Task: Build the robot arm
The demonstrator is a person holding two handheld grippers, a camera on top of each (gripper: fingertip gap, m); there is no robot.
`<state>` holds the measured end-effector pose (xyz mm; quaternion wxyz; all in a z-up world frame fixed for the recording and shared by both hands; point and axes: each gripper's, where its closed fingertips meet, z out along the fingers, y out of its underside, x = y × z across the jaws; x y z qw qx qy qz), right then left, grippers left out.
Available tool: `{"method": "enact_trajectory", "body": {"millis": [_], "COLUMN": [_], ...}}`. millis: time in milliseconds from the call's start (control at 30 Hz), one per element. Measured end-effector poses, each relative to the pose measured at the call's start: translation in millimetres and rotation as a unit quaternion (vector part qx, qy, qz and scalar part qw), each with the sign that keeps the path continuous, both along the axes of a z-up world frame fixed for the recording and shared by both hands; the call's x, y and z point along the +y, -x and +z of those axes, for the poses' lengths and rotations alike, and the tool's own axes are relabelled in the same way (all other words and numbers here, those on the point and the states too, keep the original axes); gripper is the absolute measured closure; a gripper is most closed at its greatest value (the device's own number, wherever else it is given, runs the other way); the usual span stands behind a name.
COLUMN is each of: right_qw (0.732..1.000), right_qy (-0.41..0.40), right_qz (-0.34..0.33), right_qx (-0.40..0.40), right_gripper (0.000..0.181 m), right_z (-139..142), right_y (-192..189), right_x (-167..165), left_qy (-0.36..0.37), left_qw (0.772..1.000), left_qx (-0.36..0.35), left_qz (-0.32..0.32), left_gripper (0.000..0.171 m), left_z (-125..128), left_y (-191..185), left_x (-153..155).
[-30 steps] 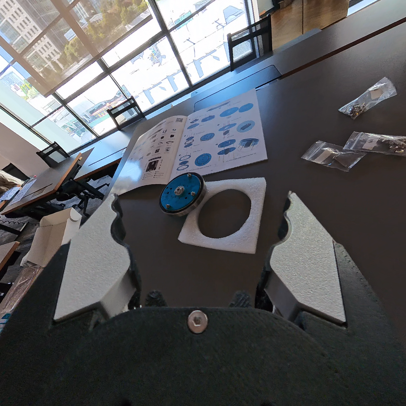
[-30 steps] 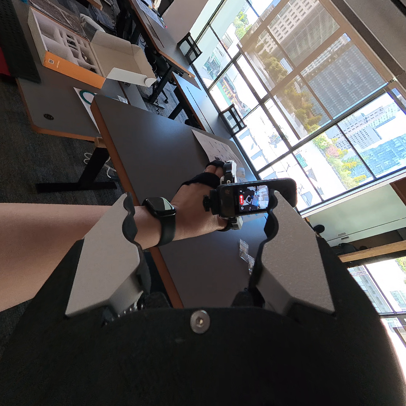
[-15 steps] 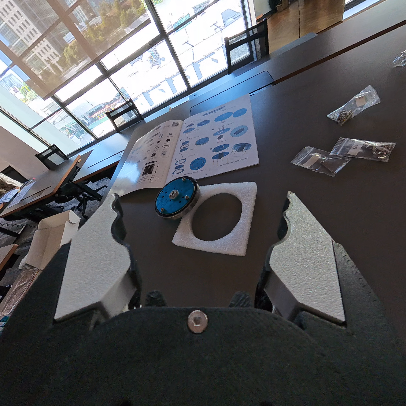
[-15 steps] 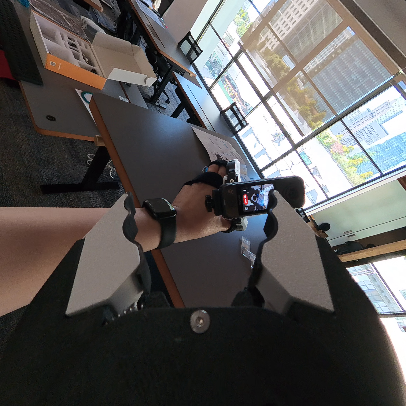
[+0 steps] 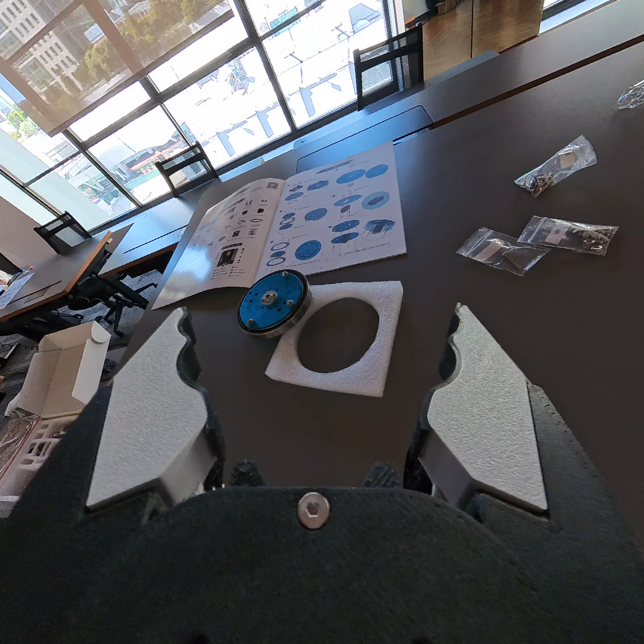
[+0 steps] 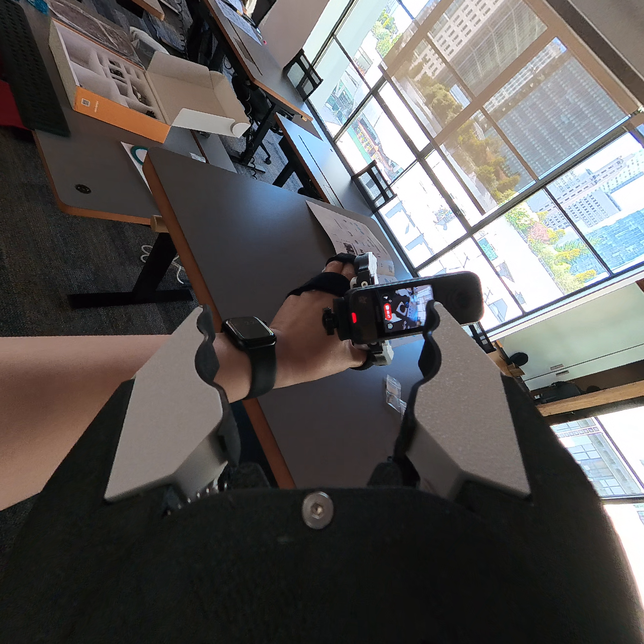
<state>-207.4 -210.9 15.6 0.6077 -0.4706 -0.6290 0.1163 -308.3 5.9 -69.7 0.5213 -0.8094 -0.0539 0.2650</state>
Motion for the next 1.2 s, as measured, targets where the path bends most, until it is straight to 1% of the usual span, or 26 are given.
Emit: {"method": "enact_trajectory", "body": {"millis": [133, 200, 233, 267, 300, 333, 367, 400, 433, 467, 500, 533, 600, 667, 700, 733, 767, 800, 833, 933, 1067, 1200], "right_qw": [1.000, 1.000, 0.999, 0.996, 0.987, 0.975, 0.961, 0.951, 0.950, 0.953, 0.954, 0.953, 0.950, 0.955, 0.959, 0.962, 0.964, 0.965, 0.966, 0.969, 0.970, 0.969], "right_qy": [0.005, 0.009, 0.018, 0.043, 0.096, 0.160, 0.213, 0.238, 0.231, 0.203, 0.179, 0.173, 0.183, 0.147, 0.124, 0.108, 0.098, 0.098, 0.104, 0.100, 0.109, 0.120], "right_qz": [0.003, 0.014, 0.029, 0.058, 0.085, 0.093, 0.093, 0.077, 0.036, -0.027, -0.086, -0.124, -0.180, -0.226, -0.235, -0.236, -0.234, -0.230, -0.224, -0.215, -0.212, -0.212], "right_qx": [0.005, 0.016, 0.030, 0.058, 0.092, 0.122, 0.151, 0.182, 0.208, 0.225, 0.226, 0.217, 0.176, 0.123, 0.102, 0.089, 0.081, 0.076, 0.075, 0.067, 0.056, 0.047], "right_gripper": [0.063, 0.062, 0.063, 0.067, 0.071, 0.074, 0.075, 0.075, 0.075, 0.075, 0.073, 0.072, 0.069, 0.065, 0.065, 0.066, 0.066, 0.066, 0.066, 0.067, 0.067, 0.067], "right_z": [0.0, 5.3, 13.3, 26.3, 43.5, 61.8, 80.2, 96.2, 106.5, 108.8, 101.7, 86.5, 42.0, 2.6, -11.1, -20.7, -27.3, -32.8, -36.8, -42.4, -50.4, -55.2], "right_y": [0.6, 0.1, -1.1, -3.3, -9.2, -19.5, -32.2, -46.6, -62.2, -78.8, -91.7, -97.0, -91.7, -76.3, -65.8, -54.8, -45.0, -36.6, -29.8, -20.1, -18.1, -19.9], "right_x": [-2.0, -4.4, -6.0, -8.0, -5.0, 8.1, 27.5, 54.9, 91.9, 135.2, 174.1, 204.1, 245.2, 266.8, 269.5, 268.3, 265.4, 260.9, 255.7, 245.9, 242.3, 242.2], "left_qy": [-0.003, -0.003, -0.004, -0.011, -0.030, -0.060, -0.098, -0.135, -0.167, -0.193, -0.218, -0.239, -0.239, -0.195, -0.171, -0.151, -0.135, -0.124, -0.116, -0.100, -0.111, -0.117], "left_qw": [1.000, 1.000, 1.000, 1.000, 0.997, 0.989, 0.975, 0.960, 0.950, 0.946, 0.946, 0.947, 0.952, 0.957, 0.962, 0.969, 0.975, 0.977, 0.978, 0.979, 0.978, 0.977], "left_qx": [-0.001, -0.004, -0.010, -0.027, -0.069, -0.135, -0.200, -0.243, -0.260, -0.252, -0.225, -0.187, -0.121, -0.084, -0.054, -0.011, 0.037, 0.075, 0.092, 0.078, 0.102, 0.103], "left_qz": [-0.004, -0.005, -0.004, -0.002, 0.001, 0.003, -0.010, -0.033, -0.051, -0.069, -0.085, -0.108, -0.150, -0.198, -0.207, -0.197, -0.175, -0.158, -0.150, -0.161, -0.144, -0.142], "left_gripper": [0.030, 0.031, 0.031, 0.030, 0.032, 0.036, 0.039, 0.040, 0.040, 0.040, 0.040, 0.040, 0.040, 0.039, 0.037, 0.035, 0.034, 0.034, 0.034, 0.035, 0.036, 0.037], "left_z": [2.1, 2.2, 1.7, 0.5, -1.4, -2.9, -0.5, 7.2, 19.5, 35.8, 56.2, 79.6, 117.3, 135.7, 139.8, 141.7, 142.6, 142.4, 140.1, 127.6, 130.7, 133.3], "left_y": [-3.0, -3.6, -2.6, -1.0, 0.8, 1.5, -1.0, -4.2, -7.6, -15.1, -27.8, -48.1, -104.3, -175.2, -204.7, -224.7, -237.0, -246.0, -254.0, -270.9, -266.0, -263.6], "left_x": [-1.4, -3.4, -6.4, -12.1, -20.5, -31.1, -41.9, -54.1, -68.8, -84.7, -100.9, -115.3, -134.7, -135.2, -131.1, -125.6, -119.8, -114.0, -108.9, -100.7, -103.3, -106.4]}}
